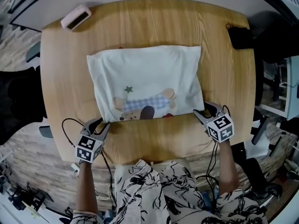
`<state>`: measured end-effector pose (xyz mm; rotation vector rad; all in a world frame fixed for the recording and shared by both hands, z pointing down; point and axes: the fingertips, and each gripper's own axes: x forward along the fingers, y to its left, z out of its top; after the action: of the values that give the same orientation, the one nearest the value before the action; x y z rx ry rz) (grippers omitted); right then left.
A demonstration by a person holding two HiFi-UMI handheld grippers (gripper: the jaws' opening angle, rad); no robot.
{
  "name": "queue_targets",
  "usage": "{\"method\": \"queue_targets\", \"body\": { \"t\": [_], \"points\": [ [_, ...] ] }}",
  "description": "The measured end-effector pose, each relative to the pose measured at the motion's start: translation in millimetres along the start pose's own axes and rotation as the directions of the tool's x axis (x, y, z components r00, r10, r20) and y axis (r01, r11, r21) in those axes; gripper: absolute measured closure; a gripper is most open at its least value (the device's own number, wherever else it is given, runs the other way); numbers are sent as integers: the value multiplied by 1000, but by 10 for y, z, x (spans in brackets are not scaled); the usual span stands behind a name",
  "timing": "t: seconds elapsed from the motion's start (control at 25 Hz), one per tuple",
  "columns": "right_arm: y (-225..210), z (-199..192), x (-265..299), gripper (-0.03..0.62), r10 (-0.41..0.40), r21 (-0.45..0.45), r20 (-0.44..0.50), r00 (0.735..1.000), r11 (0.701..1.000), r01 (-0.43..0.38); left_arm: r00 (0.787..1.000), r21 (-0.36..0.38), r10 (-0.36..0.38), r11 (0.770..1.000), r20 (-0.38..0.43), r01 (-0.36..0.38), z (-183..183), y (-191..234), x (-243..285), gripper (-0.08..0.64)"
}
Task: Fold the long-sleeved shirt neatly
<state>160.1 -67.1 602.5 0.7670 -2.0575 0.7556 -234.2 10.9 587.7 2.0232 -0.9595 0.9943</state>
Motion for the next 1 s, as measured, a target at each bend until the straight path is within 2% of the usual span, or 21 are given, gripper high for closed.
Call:
{"method": "queue_targets", "body": {
  "t": [0.08, 0.12, 0.36, 0.48, 0.56, 0.64, 0.72, 0.8, 0.92, 1.0],
  "points": [
    [-28, 11, -37, 532, -32, 32, 27, 999, 999, 31, 1000, -1, 23, 1000, 12, -23, 2, 9, -10, 478],
    [-40, 14, -53, 554, -40, 54, 38, 998, 998, 38, 999, -12, 29, 1000, 21, -29, 6, 26, -24, 506],
    [-173, -29, -203, 561, -102, 159, 65, 993, 983, 91, 996, -197, 47, 980, 81, -30, -36, 244, -164, 522],
    [-163, -82, -147, 561, -113, 155, 44, 993, 982, 105, 996, -199, 17, 980, 83, 0, -84, 327, -155, 515],
    [-148, -104, -121, 560, -120, 147, 30, 992, 983, 114, 997, -240, -23, 970, 74, 40, -149, 385, -162, 483],
    [-123, -107, -119, 558, -123, 126, 16, 992, 985, 120, 1000, -254, -2, 967, 31, 10, -252, 506, -255, 466],
    [-82, -110, -121, 551, -119, 90, -2, 993, 989, 119, 997, -209, 76, 975, -5, -75, -288, 638, -419, 480],
    [-54, -113, -136, 508, -112, 66, -18, 994, 991, 113, 993, -158, 110, 982, 35, -103, -115, 626, -540, 500],
    [-62, -20, -239, 406, -144, 57, 9, 990, 988, 143, 994, -30, 66, 998, 89, -63, 276, 347, -486, 476],
    [-51, 185, -349, 388, -202, 9, 70, 977, 979, 202, 994, 64, 49, 996, 97, -55, 470, 172, -388, 447]
  ]
}}
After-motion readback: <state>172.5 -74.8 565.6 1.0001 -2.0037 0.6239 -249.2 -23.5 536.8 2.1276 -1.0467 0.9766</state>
